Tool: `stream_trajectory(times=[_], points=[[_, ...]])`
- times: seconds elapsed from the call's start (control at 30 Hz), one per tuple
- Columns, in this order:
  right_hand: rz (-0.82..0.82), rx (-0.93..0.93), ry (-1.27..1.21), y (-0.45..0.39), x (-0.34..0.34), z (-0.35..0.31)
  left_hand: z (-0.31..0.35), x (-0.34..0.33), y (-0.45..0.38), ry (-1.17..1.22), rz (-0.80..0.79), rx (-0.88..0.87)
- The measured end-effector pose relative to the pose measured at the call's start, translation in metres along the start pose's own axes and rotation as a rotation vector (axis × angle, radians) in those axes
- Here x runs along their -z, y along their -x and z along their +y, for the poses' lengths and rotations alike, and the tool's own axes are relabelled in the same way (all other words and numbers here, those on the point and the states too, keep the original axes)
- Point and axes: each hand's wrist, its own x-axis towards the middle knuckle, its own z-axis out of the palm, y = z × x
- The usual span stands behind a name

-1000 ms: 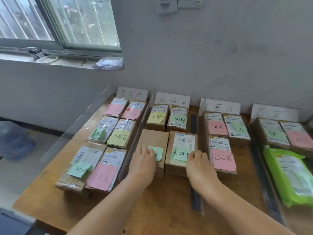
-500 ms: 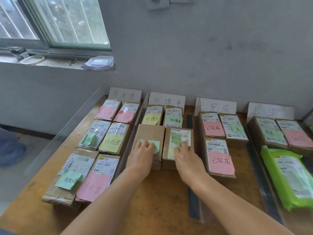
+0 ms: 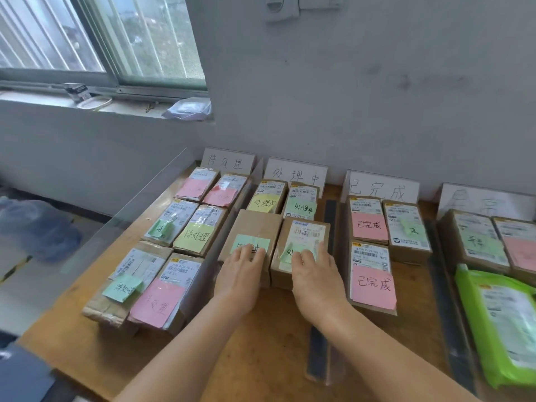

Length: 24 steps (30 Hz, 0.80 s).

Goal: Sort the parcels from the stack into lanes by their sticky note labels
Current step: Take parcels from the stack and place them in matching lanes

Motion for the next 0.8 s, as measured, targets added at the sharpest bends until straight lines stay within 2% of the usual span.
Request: stream_trajectory(times=[0.37,0.8], points=[[-0.045,0.094,-0.085,0.004,0.000,0.005,0.010,0.011,0.013,0.064,-0.095,0.069],[0.088,0.119,-0.106,0.080,0.021,0.019,0.056,0.039,0.087,0.150,0.055,0.037]])
